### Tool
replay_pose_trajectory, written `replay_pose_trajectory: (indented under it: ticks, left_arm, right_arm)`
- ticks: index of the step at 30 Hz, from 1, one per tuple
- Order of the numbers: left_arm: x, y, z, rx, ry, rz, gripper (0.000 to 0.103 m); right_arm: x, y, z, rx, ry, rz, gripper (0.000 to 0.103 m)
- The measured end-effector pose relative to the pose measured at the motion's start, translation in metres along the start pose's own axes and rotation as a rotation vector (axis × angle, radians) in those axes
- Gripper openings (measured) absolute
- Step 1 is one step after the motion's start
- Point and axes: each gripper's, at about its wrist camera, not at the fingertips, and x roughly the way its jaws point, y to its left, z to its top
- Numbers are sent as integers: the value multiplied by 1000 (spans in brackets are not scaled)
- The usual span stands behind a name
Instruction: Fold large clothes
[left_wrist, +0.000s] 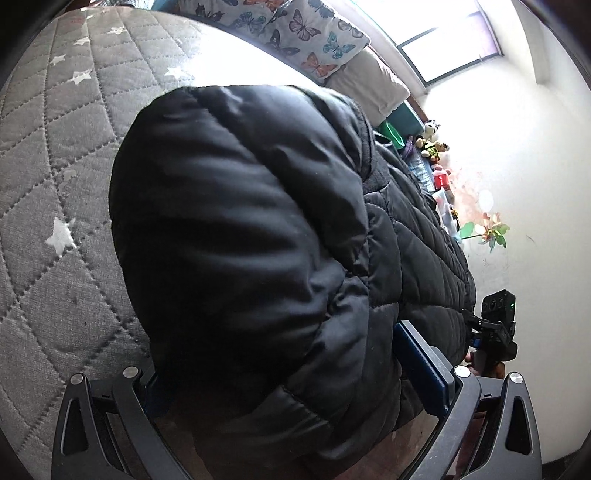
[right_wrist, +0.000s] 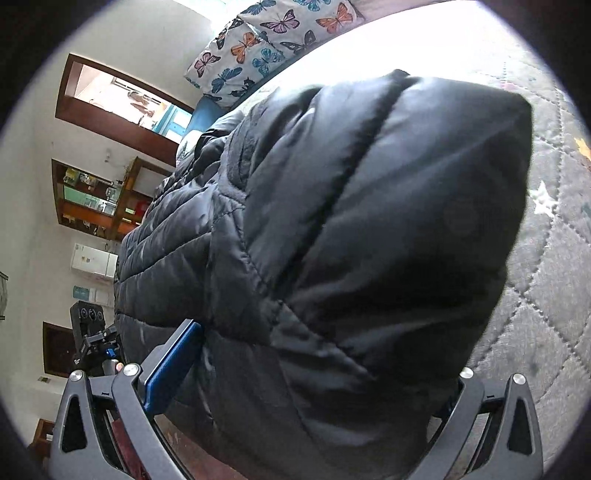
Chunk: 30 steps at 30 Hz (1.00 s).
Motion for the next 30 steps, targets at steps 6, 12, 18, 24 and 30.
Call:
replay_pose_trajectory:
  ticks: [6,12,18,24,30]
  left_arm:
    - [10,4,1,-39,21,-31,103]
    - [20,-6,2,-61,10,-28,103]
    - [24,-29,-8,-14,-32,-1,103]
    - [32,-34,-8,-40,-8,5,103]
    - [41,-34,-4,-55,20,-26,103]
  right_arm:
    - [-6,-1,-3,-39,24,31,103]
    - [-4,-1,-2,-36,19,19,103]
    - [-3,-1,-4,-44,-9,37,103]
    - [-4,-5,-5,-57,-18,47,103]
    - [-3,-5,-5,-66,-28,72,103]
